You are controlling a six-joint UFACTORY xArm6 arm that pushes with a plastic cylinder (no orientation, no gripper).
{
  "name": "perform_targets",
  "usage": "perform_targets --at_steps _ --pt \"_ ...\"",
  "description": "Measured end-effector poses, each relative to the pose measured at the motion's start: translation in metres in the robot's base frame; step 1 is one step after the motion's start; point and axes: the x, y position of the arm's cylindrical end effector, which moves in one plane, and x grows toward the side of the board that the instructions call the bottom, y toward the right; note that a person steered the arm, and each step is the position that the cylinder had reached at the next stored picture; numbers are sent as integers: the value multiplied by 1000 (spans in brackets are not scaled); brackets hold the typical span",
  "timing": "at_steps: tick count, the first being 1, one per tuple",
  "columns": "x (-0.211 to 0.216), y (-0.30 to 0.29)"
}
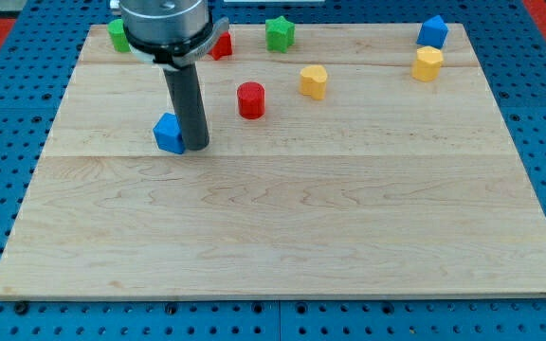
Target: Place the blue cube left to the red circle
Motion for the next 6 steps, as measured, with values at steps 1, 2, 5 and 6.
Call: perform_targets --at_steps 1,2,5,6 --pt "-20 -14" --pt "-25 -45" --pt "18 -27" --pt "18 -54"
